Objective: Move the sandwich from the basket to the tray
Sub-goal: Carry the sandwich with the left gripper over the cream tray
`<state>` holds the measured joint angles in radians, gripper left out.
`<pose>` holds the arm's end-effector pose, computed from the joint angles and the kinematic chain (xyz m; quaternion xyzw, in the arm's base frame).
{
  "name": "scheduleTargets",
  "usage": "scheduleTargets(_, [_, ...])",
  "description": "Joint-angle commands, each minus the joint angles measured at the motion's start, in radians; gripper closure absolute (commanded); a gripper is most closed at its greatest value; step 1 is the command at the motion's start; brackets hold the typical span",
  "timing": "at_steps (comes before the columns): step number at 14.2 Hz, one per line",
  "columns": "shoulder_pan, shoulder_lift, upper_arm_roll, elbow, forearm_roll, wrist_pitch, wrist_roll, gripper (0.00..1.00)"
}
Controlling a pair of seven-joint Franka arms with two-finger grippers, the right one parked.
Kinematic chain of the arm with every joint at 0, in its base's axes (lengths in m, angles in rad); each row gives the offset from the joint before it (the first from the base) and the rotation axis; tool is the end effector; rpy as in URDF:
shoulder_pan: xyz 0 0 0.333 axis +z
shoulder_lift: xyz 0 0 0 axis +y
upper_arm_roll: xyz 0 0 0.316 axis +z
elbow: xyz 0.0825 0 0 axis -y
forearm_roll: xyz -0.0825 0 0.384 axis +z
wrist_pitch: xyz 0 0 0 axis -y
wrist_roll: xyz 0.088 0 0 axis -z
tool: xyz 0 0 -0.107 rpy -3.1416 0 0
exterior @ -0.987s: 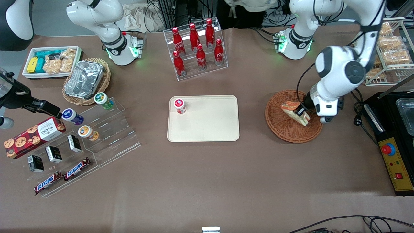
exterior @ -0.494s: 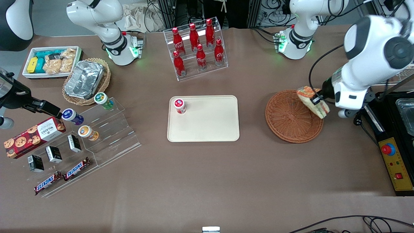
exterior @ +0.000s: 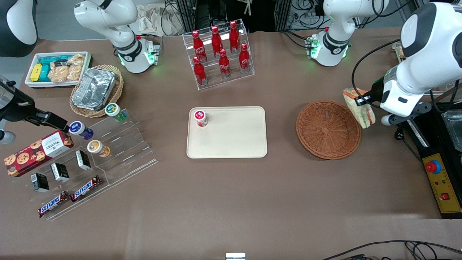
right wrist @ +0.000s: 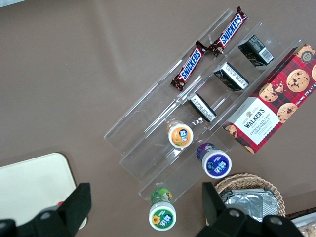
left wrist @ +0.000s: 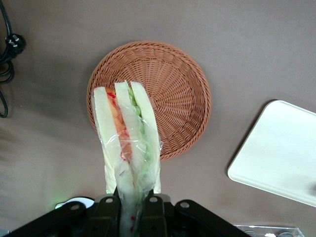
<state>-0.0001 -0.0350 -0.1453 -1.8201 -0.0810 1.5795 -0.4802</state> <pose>0.5216 -0.0860 0.5280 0.9793 0.1704 -0.1093 0.0043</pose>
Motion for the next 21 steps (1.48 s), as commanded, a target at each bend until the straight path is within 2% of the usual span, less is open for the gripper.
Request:
scheduleTargets(1, [-0.007, 0.012, -0.01, 0.028, 0.01, -0.026, 0.038, 1.0])
scheduleTargets(5, [-0.029, 0.017, -0.036, 0.025, 0.012, -0.026, 0.045, 1.0])
scheduleTargets(8, [-0.084, 0.029, -0.037, 0.015, 0.013, -0.024, 0.034, 1.0])
scheduleTargets(12, [-0.185, 0.053, -0.036, 0.015, 0.018, 0.06, -0.027, 1.0])
scheduleTargets(14, [-0.228, 0.105, -0.037, 0.018, -0.002, 0.14, -0.053, 1.0])
scheduleTargets(16, [-0.292, 0.132, -0.036, 0.013, 0.015, 0.198, -0.069, 1.0])
scheduleTargets(21, [-0.327, 0.173, -0.036, 0.012, 0.02, 0.275, -0.07, 1.0])
